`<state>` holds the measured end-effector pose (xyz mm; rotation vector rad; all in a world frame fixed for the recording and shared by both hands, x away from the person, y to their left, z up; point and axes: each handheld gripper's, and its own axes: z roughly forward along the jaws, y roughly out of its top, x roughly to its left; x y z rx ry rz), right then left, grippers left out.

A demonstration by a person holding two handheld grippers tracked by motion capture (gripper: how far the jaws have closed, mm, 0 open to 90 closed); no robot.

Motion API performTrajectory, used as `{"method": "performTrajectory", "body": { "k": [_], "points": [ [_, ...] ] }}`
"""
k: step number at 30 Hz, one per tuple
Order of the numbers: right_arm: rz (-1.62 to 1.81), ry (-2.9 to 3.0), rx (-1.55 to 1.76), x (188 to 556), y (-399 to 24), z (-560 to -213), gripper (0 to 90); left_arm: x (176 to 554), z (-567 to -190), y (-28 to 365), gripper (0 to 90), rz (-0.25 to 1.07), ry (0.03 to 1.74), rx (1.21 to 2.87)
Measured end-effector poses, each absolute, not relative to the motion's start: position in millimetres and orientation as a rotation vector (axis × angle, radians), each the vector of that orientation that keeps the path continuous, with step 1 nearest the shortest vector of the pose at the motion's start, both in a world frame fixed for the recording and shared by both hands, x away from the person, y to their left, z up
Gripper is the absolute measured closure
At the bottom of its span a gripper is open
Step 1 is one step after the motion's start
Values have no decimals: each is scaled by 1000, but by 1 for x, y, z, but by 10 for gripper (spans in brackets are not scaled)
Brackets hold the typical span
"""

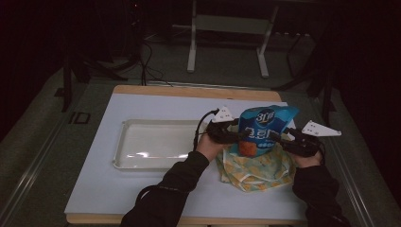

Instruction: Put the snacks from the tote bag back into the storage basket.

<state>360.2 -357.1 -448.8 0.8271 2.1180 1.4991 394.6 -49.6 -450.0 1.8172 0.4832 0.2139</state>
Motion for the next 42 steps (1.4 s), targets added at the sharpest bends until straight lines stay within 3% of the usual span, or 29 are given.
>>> {"method": "performTrajectory", "body": {
  "k": [10,12,22,42],
  "points": [
    [1480,2131,831,361,-351,-452,713,396,-451,-60,606,220,514,1862],
    [1472,2134,828,360,-349,-451,732,394,-451,-63,665,218,502,1885],
    [1465,2138,861,357,-344,-450,860,391,-446,-65,793,243,542,1913],
    [1424,2128,895,352,-338,-439,889,389,-436,-68,875,234,563,1916]
  ]
}}
